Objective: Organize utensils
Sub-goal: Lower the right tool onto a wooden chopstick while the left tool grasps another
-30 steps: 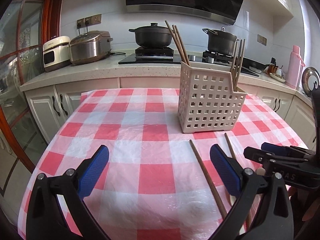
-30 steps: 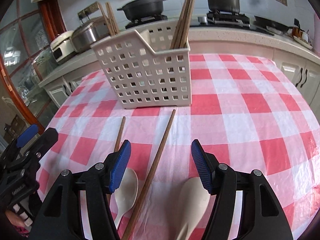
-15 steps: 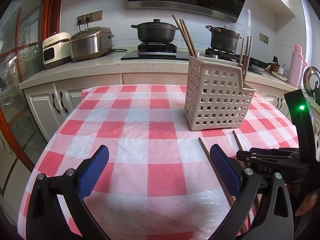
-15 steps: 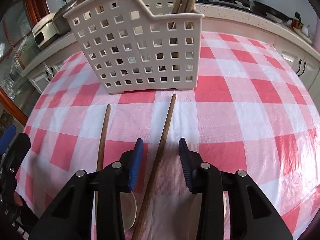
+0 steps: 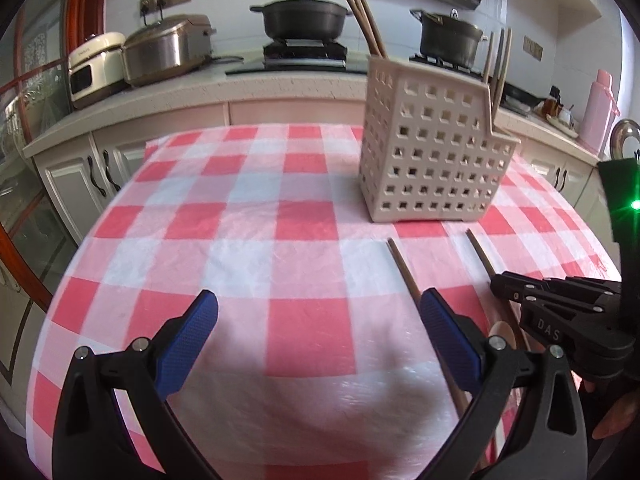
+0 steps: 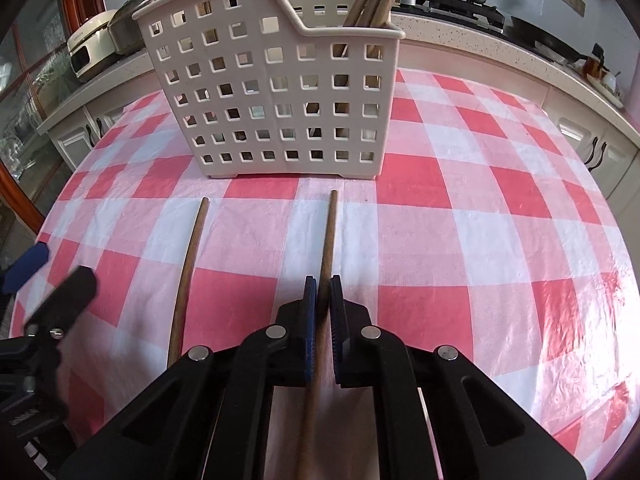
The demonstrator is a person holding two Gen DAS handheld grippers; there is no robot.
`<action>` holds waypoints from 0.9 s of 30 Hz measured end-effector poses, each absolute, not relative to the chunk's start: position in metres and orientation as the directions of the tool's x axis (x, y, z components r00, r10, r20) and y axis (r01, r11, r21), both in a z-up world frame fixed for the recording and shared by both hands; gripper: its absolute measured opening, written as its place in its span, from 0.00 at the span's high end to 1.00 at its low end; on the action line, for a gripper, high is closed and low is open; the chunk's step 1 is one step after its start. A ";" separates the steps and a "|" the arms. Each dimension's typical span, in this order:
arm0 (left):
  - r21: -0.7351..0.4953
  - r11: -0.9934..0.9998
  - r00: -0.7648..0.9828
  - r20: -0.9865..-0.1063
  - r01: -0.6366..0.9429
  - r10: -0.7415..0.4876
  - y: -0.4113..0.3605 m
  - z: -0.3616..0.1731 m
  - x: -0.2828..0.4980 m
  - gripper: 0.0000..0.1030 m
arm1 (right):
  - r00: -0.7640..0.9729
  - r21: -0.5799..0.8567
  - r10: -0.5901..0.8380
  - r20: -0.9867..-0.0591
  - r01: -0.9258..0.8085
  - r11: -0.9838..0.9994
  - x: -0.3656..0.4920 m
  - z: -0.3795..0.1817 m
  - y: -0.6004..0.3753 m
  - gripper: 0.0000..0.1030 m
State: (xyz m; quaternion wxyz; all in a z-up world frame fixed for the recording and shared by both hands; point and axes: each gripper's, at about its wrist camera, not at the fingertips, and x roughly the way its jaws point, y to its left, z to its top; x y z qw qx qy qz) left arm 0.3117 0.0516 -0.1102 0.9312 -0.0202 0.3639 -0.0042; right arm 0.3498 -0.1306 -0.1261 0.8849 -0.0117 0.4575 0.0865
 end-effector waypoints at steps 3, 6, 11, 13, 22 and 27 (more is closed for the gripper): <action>-0.043 0.999 0.711 -0.703 0.002 -0.032 0.042 -0.116 0.318 0.06 | 0.561 0.089 0.167 -0.811 -0.164 0.982 0.348 -0.126 -0.136 0.93; -0.029 0.999 0.682 -0.731 0.012 -0.029 0.028 -0.123 0.327 0.15 | 0.558 0.115 0.190 -0.808 -0.168 0.979 0.345 -0.127 -0.140 0.93; -0.016 1.000 0.644 -0.765 0.020 -0.025 0.010 -0.132 0.339 0.23 | 0.549 0.156 0.229 -0.804 -0.176 0.972 0.343 -0.127 -0.147 0.93; -0.013 1.000 0.624 -0.781 0.025 -0.025 0.004 -0.137 0.344 0.30 | 0.546 0.174 0.246 -0.801 -0.181 0.968 0.342 -0.127 -0.151 0.93; 0.023 0.997 0.629 -0.777 0.072 -0.027 -0.015 -0.141 0.350 0.60 | 0.534 0.237 0.304 -0.789 -0.193 0.952 0.341 -0.129 -0.161 0.93; 0.028 0.996 0.636 -0.771 0.089 -0.035 -0.017 -0.141 0.346 0.80 | 0.535 0.246 0.310 -0.786 -0.190 0.950 0.341 -0.129 -0.162 0.93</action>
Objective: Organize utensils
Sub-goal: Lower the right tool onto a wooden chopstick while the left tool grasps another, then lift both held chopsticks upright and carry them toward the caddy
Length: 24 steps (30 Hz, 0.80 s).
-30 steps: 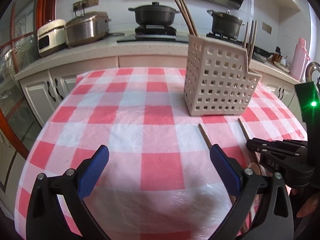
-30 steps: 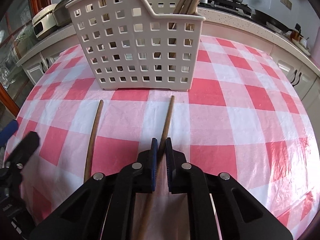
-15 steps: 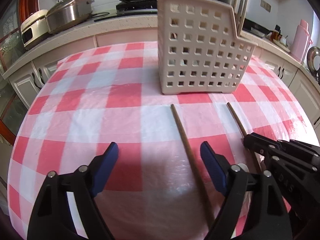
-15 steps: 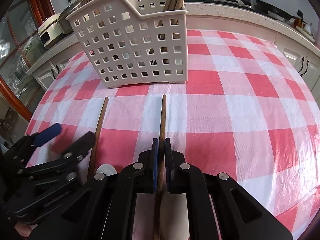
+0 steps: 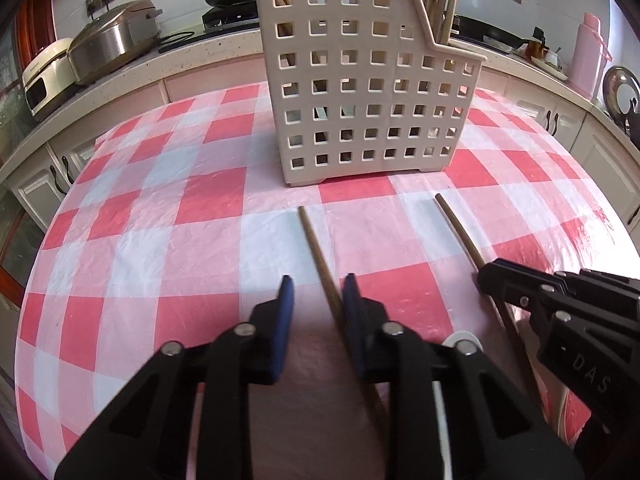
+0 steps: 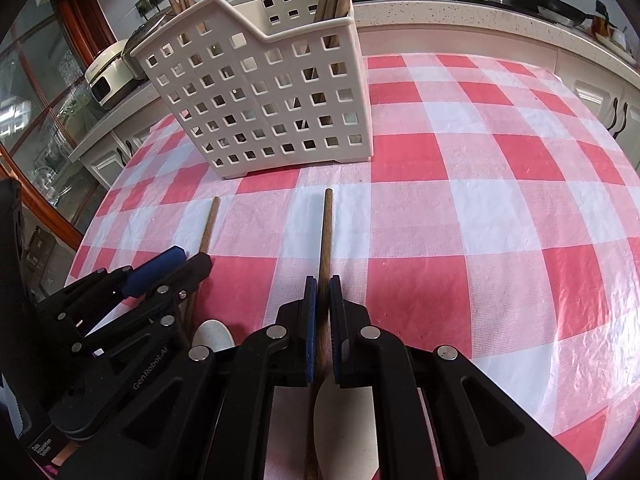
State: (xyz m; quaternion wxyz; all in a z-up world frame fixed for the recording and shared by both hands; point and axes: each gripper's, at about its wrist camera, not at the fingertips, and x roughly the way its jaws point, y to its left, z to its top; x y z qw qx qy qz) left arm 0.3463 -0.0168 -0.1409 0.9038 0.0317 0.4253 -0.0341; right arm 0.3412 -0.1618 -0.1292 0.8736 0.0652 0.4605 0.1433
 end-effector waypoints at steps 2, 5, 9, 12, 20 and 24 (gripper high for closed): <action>0.028 0.996 0.636 -0.770 0.088 -0.035 -0.015 -0.141 0.345 0.86 | 0.537 0.243 0.307 -0.786 -0.189 0.951 0.341 -0.130 -0.161 0.93; 0.019 0.995 0.636 -0.770 0.094 -0.045 -0.012 -0.141 0.344 0.90 | 0.542 0.227 0.294 -0.787 -0.189 0.955 0.340 -0.129 -0.159 0.93; 0.013 0.995 0.635 -0.770 0.100 -0.054 -0.007 -0.141 0.339 0.94 | 0.550 0.211 0.281 -0.787 -0.189 0.959 0.339 -0.129 -0.157 0.93; -0.023 0.995 0.630 -0.773 0.096 -0.079 -0.001 -0.138 0.334 0.94 | 0.566 0.225 0.293 -0.771 -0.188 0.956 0.335 -0.125 -0.158 0.93; -0.053 0.994 0.711 -0.695 0.098 -0.107 0.013 -0.101 0.303 0.94 | 0.653 0.230 0.326 -0.684 -0.231 0.945 0.311 -0.090 -0.154 0.93; -0.069 0.992 0.756 -0.643 0.102 -0.122 0.020 -0.079 0.284 0.94 | 0.695 0.226 0.337 -0.635 -0.251 0.941 0.295 -0.070 -0.156 0.93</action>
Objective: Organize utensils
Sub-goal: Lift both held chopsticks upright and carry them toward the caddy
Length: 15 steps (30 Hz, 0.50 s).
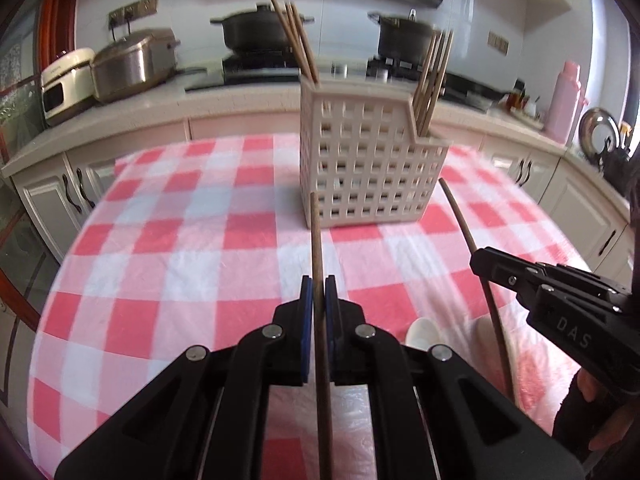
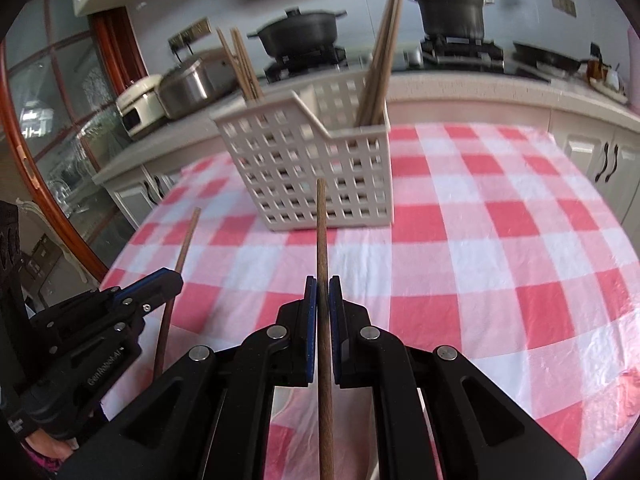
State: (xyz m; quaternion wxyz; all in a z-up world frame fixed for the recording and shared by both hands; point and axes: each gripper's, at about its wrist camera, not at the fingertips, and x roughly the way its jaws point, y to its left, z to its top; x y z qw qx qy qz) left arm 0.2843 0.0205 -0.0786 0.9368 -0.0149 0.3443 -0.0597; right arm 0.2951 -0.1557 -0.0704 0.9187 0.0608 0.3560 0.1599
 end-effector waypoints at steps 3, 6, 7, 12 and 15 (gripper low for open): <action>-0.074 0.992 0.778 -0.615 0.100 -0.124 0.025 -0.064 0.272 0.94 | 0.727 0.222 0.343 -0.595 -0.262 0.939 0.283 -0.055 -0.158 0.93; -0.081 0.992 0.801 -0.585 0.099 -0.128 0.029 -0.050 0.259 0.94 | 0.749 0.211 0.344 -0.566 -0.271 0.939 0.271 -0.042 -0.158 0.93; -0.083 0.992 0.810 -0.572 0.099 -0.129 0.030 -0.044 0.254 0.94 | 0.758 0.206 0.344 -0.554 -0.276 0.939 0.267 -0.037 -0.158 0.93; -0.071 0.992 0.850 -0.513 0.101 -0.123 0.030 -0.023 0.231 0.94 | 0.783 0.187 0.346 -0.518 -0.291 0.938 0.248 -0.022 -0.159 0.93; -0.053 0.993 0.867 -0.485 0.102 -0.115 0.028 -0.016 0.218 0.94 | 0.794 0.180 0.346 -0.500 -0.296 0.938 0.236 -0.016 -0.160 0.93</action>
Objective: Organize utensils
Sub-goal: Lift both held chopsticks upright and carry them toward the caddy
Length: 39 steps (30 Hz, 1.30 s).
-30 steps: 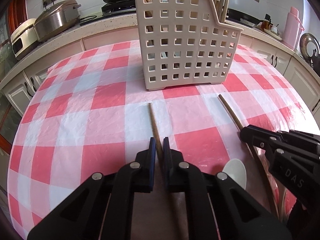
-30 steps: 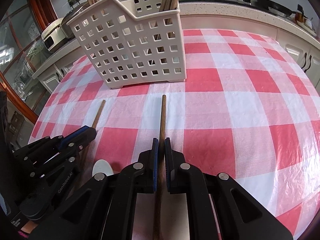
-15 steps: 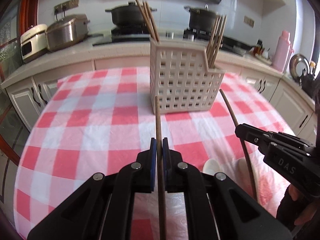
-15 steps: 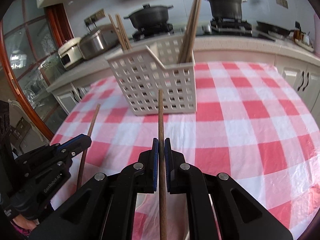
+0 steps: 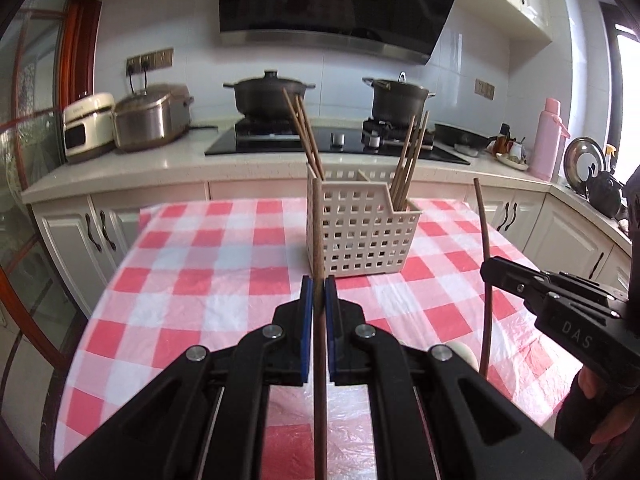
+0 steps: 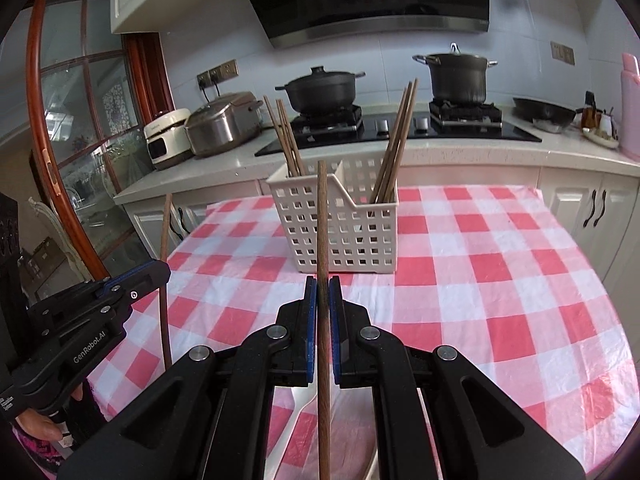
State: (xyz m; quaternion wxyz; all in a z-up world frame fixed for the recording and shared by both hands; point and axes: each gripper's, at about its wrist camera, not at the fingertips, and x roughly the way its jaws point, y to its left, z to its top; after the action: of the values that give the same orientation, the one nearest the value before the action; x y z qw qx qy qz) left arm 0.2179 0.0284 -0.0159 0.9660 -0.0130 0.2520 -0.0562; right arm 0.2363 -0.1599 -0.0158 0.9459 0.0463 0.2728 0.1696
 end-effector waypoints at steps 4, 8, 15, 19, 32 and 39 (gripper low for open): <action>-0.050 0.993 0.881 -0.458 0.106 -0.117 0.030 -0.009 0.203 0.94 | 0.806 0.171 0.344 -0.481 -0.299 0.939 0.223 -0.008 -0.163 0.93; -0.041 0.993 0.896 -0.427 0.112 -0.118 0.029 -0.001 0.187 0.94 | 0.823 0.157 0.342 -0.453 -0.304 0.940 0.209 0.003 -0.164 0.93; -0.028 0.993 0.916 -0.384 0.115 -0.117 0.026 0.010 0.170 0.94 | 0.835 0.140 0.336 -0.436 -0.306 0.942 0.199 0.010 -0.164 0.93; -0.022 0.993 0.922 -0.370 0.116 -0.115 0.024 0.014 0.167 0.94 | 0.838 0.137 0.338 -0.428 -0.309 0.941 0.195 0.014 -0.163 0.93; -0.007 0.992 0.926 -0.358 0.126 -0.120 0.020 0.017 0.180 0.94 | 0.847 0.137 0.333 -0.415 -0.303 0.943 0.202 0.019 -0.163 0.93; 0.002 0.990 0.929 -0.346 0.139 -0.130 0.015 0.027 0.194 0.94 | 0.858 0.130 0.330 -0.394 -0.303 0.944 0.215 0.031 -0.166 0.93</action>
State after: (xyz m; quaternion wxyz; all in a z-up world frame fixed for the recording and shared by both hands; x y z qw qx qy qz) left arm 0.1938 0.0145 0.0272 0.9820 0.0130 0.1753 -0.0686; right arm 0.2154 -0.1657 0.0306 0.9634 0.0315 0.2096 0.1643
